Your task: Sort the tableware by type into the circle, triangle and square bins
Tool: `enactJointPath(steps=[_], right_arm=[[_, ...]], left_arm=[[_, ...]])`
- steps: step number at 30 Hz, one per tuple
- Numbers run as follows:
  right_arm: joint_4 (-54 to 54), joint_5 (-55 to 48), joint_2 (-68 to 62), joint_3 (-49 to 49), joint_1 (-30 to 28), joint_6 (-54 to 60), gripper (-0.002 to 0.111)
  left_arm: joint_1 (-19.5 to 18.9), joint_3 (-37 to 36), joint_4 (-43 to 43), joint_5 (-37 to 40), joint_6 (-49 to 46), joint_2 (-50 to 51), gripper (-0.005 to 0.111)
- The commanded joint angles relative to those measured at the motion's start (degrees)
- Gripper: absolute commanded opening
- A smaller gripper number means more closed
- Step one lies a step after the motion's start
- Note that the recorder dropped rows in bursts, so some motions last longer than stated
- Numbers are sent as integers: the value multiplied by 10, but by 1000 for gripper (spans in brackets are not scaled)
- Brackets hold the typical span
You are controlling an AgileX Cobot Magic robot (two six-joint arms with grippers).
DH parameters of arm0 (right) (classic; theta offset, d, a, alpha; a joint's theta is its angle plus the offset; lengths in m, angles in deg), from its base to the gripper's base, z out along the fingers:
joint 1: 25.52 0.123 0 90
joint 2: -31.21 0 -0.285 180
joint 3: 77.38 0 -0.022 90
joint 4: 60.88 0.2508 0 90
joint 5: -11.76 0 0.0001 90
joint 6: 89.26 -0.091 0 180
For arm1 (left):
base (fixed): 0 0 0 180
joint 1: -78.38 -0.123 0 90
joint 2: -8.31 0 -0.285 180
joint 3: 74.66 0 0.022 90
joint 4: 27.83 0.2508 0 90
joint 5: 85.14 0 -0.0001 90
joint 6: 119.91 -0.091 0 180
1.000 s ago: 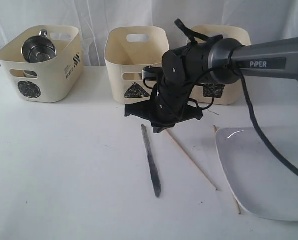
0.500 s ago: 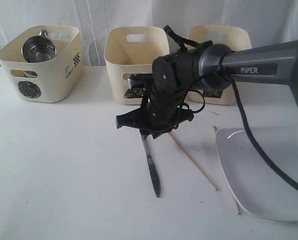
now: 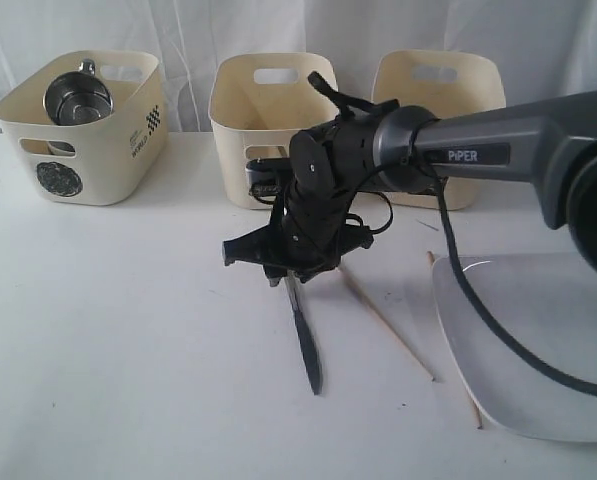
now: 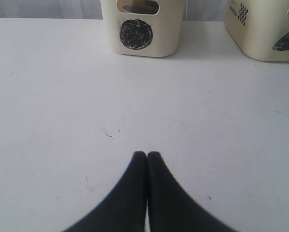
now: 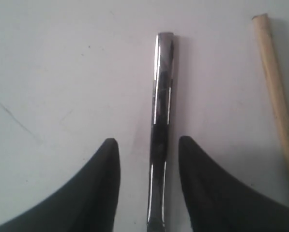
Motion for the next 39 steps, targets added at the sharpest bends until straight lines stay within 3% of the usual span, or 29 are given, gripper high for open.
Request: enactJointPath(steps=[1, 8, 11, 14, 21, 30, 39], right_arm=[[-3, -13, -16, -14, 0, 7, 38], [-3, -30, -39, -17, 0, 7, 35], [-3, -39, -47, -17, 0, 7, 21], [-3, -40, -47, -17, 0, 5, 0], [18, -9, 2, 13, 0, 5, 0], [111, 198, 160, 176, -20, 27, 0], [143, 346, 264, 188, -66, 34, 0]], left_arm=[[-1, -2, -3, 0, 3, -3, 0], [-1, -2, -3, 0, 3, -3, 0], [-1, -2, -3, 0, 3, -3, 0], [-1, -2, -3, 0, 3, -3, 0], [-1, -2, -3, 0, 3, -3, 0], [-1, -2, -3, 0, 3, -3, 0], [-1, -2, -3, 0, 3, -3, 0]])
